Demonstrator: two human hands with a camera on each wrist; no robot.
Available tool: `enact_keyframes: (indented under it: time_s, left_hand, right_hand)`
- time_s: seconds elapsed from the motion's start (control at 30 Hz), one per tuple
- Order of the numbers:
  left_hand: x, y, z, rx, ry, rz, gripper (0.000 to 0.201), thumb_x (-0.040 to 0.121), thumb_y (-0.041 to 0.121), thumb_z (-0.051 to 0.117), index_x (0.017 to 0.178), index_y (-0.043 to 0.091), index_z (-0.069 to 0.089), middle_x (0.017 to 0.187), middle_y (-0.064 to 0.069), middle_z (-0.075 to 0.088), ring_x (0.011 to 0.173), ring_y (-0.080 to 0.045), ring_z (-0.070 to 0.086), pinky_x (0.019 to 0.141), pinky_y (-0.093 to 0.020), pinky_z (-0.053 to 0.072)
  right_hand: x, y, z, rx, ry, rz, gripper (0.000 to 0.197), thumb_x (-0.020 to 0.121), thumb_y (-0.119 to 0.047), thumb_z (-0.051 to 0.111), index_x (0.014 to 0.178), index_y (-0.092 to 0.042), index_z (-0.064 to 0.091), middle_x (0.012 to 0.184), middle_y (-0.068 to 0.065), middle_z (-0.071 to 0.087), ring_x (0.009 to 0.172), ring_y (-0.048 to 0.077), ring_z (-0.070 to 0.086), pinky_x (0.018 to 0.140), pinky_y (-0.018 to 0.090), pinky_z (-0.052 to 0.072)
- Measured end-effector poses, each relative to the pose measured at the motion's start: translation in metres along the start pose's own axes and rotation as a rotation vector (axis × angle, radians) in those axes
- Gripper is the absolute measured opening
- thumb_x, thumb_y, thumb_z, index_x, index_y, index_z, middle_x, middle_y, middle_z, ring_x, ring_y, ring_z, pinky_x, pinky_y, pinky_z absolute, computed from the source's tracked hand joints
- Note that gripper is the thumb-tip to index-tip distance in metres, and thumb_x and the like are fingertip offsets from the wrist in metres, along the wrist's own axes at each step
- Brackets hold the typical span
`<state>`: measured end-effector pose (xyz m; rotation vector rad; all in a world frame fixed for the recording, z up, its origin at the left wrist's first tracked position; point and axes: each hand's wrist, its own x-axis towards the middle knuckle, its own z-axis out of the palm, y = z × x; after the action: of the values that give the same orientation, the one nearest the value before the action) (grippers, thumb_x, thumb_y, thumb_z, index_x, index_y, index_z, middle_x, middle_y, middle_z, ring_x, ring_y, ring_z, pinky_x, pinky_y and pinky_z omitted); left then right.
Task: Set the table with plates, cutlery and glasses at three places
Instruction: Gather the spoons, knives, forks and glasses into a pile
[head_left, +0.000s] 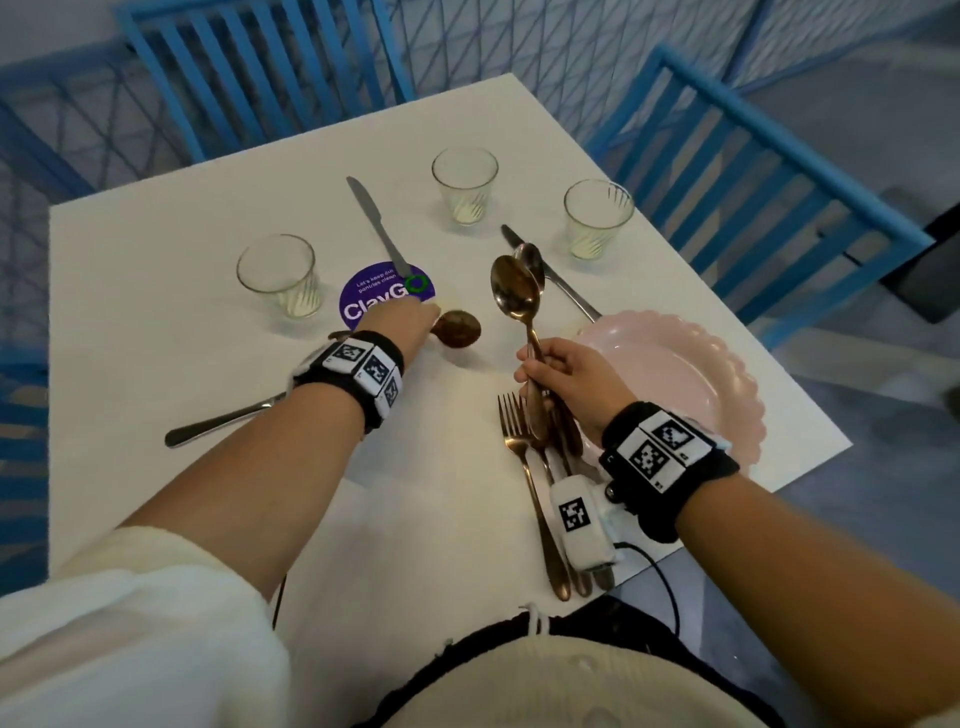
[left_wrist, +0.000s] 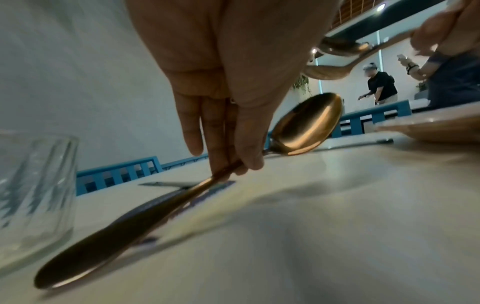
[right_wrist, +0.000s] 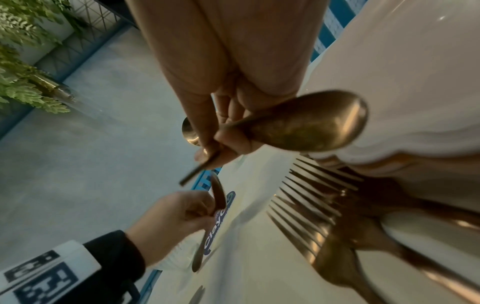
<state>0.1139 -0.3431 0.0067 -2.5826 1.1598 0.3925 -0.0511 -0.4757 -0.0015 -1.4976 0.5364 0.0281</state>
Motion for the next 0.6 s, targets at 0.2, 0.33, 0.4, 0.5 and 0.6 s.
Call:
enact_keyframes:
  time_s: [0.2, 0.33, 0.4, 0.5, 0.6]
  left_hand:
    - [-0.017, -0.009, -0.041, -0.45, 0.413, -0.138, 0.017, 0.092, 0.007, 0.049, 0.105, -0.002, 0.056, 0.101, -0.025, 0.063, 0.096, -0.037, 0.06, 0.079, -0.042, 0.045]
    - [-0.056, -0.001, -0.035, -1.046, 0.439, -0.271, 0.006, 0.087, 0.009, 0.061, 0.082, 0.009, 0.058, 0.083, -0.015, 0.066, 0.078, -0.026, 0.065, 0.074, -0.036, 0.056]
    - [-0.073, 0.009, -0.019, -1.378, 0.294, -0.302, 0.017, 0.089, 0.006, 0.058, 0.076, 0.015, 0.052, 0.081, -0.011, 0.066, 0.07, -0.02, 0.065, 0.068, -0.031, 0.058]
    - [-0.09, 0.025, 0.011, -1.56, 0.177, -0.368, 0.015, 0.09, 0.004, 0.056, 0.077, 0.011, 0.054, 0.076, -0.007, 0.066, 0.066, -0.014, 0.064, 0.059, -0.021, 0.058]
    - [-0.099, 0.039, 0.039, -1.658, 0.121, -0.448, 0.013, 0.089, 0.001, 0.056, 0.079, 0.008, 0.053, 0.075, -0.007, 0.066, 0.066, -0.017, 0.065, 0.052, -0.017, 0.057]
  right_hand:
    - [0.004, -0.006, 0.002, 0.048, -0.003, -0.002, 0.018, 0.094, -0.005, 0.048, 0.086, -0.019, 0.057, 0.074, -0.001, 0.064, 0.069, 0.014, 0.061, 0.061, 0.022, 0.048]
    - [0.004, -0.008, 0.008, -0.011, -0.096, 0.018, 0.015, 0.093, -0.007, 0.051, 0.085, -0.018, 0.058, 0.072, -0.002, 0.068, 0.068, 0.013, 0.064, 0.07, 0.028, 0.053]
    - [0.001, -0.006, 0.014, -0.058, -0.161, 0.039, 0.013, 0.093, -0.008, 0.053, 0.084, -0.016, 0.059, 0.069, -0.002, 0.069, 0.063, 0.013, 0.063, 0.063, 0.024, 0.052]
    - [-0.007, 0.004, 0.025, -0.088, -0.246, 0.081, 0.011, 0.093, -0.009, 0.054, 0.084, -0.012, 0.059, 0.067, -0.001, 0.068, 0.057, 0.01, 0.062, 0.054, 0.02, 0.047]
    - [-0.014, 0.014, 0.032, -0.155, -0.334, 0.107, 0.013, 0.093, -0.008, 0.052, 0.082, -0.013, 0.057, 0.072, 0.004, 0.067, 0.055, 0.006, 0.064, 0.053, 0.017, 0.048]
